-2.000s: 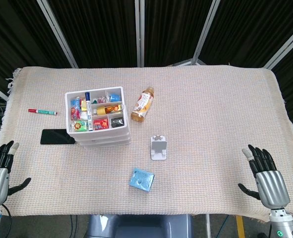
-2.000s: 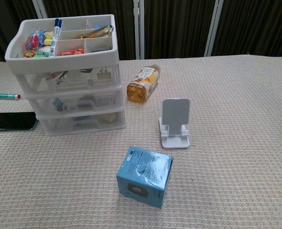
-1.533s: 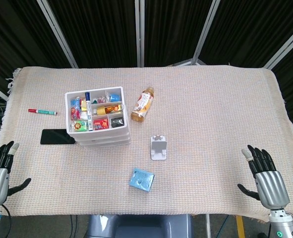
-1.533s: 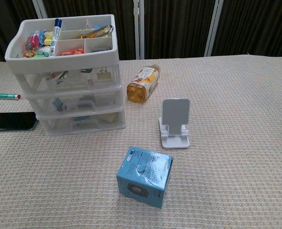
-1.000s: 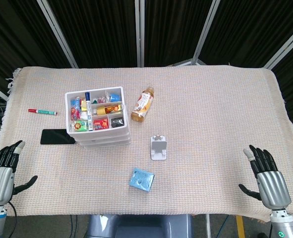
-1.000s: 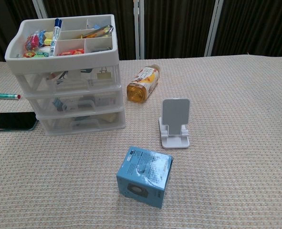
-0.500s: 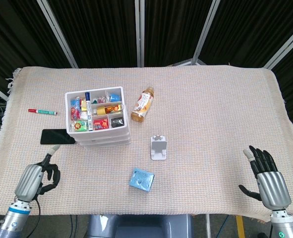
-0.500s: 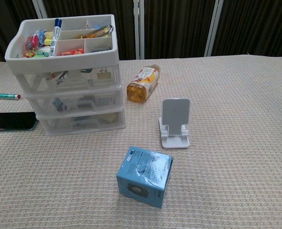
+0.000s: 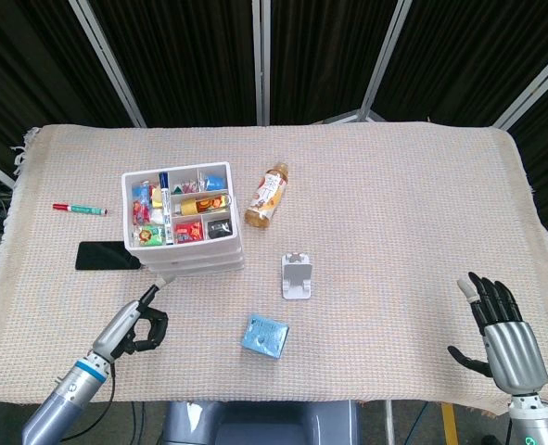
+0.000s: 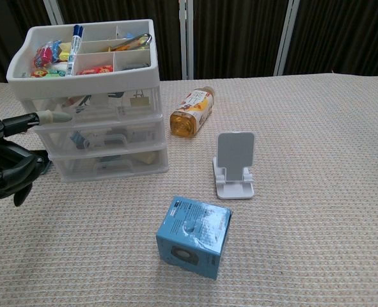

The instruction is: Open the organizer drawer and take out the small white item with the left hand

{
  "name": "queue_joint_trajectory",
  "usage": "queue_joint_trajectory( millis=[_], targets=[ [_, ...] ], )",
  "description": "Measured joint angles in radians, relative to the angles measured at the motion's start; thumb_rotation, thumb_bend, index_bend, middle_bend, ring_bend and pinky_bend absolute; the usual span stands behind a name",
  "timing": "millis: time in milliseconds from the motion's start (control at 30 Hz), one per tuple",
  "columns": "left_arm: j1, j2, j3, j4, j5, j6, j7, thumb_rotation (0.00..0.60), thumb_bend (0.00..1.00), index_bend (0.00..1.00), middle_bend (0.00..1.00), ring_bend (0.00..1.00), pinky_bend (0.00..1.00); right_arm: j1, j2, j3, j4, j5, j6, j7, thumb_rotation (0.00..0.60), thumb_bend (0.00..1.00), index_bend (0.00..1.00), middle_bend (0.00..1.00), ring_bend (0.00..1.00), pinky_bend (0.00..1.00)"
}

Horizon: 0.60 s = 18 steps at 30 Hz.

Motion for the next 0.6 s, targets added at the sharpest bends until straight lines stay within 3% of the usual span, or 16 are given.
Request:
queue_joint_trajectory(
  millis=[300,600],
  targets=[
    [-0.03,-0.082,-0.047,0.049,-0.061,-0.025,-0.08,0.6,0.71,0.0,0.76,0.74,0.6,-0.003,0.006,-0.003,-0.005,-0.008,0.005,0.009,0.6,0.02,0.0,0.0,0.0,0.0],
    [-0.051,-0.168,-0.084,0.126,-0.138,-0.038,-0.066,0.6,0.71,0.0,0.76,0.74,0.6,-0.006,0.014,-0.005,-0.011,-0.014,0.012,0.019,0.6,0.02,0.0,0.0,0.0,0.0]
  ],
)
